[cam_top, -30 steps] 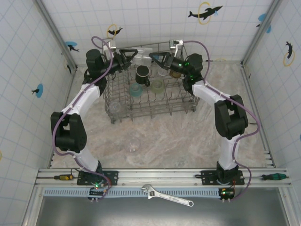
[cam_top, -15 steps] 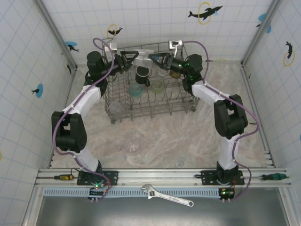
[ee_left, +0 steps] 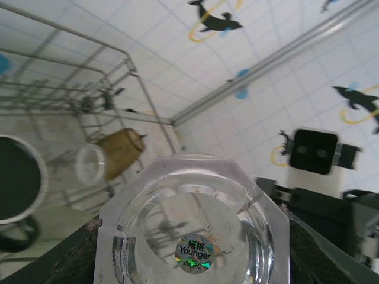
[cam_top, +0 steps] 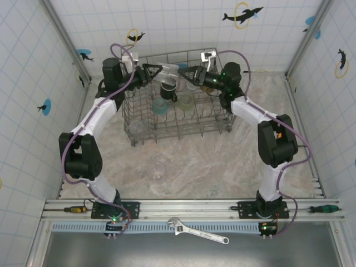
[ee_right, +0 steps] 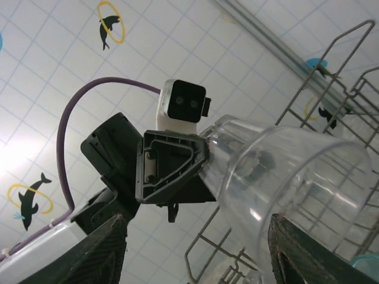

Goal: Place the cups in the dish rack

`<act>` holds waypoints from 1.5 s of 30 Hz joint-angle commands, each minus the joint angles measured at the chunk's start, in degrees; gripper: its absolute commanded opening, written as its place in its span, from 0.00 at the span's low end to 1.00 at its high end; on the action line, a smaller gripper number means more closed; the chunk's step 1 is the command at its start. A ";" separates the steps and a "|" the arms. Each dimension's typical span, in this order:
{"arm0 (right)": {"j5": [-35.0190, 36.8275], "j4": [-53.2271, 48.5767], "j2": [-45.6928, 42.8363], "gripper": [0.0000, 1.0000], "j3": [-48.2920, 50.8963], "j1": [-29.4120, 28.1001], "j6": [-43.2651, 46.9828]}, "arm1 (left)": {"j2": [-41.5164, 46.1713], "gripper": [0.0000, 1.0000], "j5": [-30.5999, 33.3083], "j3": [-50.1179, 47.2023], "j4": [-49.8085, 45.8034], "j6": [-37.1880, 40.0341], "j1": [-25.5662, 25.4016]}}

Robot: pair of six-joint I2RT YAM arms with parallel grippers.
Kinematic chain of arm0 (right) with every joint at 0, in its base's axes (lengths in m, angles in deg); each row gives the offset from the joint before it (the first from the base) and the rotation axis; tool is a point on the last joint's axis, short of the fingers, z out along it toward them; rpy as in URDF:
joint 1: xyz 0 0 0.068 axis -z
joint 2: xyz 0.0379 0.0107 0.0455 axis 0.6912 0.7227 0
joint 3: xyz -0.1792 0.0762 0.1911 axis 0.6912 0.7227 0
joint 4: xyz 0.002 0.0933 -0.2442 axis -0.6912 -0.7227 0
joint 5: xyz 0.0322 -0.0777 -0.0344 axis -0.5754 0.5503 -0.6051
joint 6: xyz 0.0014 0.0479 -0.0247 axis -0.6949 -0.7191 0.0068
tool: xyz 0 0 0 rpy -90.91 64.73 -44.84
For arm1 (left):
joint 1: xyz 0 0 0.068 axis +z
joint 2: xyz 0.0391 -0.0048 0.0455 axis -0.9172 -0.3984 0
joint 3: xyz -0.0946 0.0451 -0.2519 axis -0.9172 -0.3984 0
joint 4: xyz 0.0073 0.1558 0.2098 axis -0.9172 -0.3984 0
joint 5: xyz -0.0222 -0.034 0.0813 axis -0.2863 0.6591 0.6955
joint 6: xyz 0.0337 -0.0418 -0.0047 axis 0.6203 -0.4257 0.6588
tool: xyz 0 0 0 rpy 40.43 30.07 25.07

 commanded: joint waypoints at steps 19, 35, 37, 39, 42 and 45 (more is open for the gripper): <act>7.55 -31.01 -18.41 0.92 14.29 3.70 29.72 | 3.04 0.00 33.39 8.65 -42.25 53.15 0.11; 9.44 -36.03 -21.97 0.99 16.75 3.99 32.30 | -0.37 0.00 32.28 9.68 -50.26 77.77 -0.50; 9.83 -36.05 -22.34 1.00 17.45 3.96 32.38 | -0.78 0.00 31.42 9.22 -50.13 79.22 -0.54; 10.01 -36.26 -22.51 1.00 17.83 3.94 32.51 | -1.18 0.00 30.11 9.15 -50.66 80.58 -0.50; 10.23 -36.49 -22.52 1.00 18.26 3.96 32.58 | -2.35 0.00 27.98 9.77 -53.21 84.12 -0.50; 10.28 -36.49 -22.62 1.00 18.64 3.98 32.69 | -4.08 0.00 30.58 10.85 -55.12 85.04 -0.62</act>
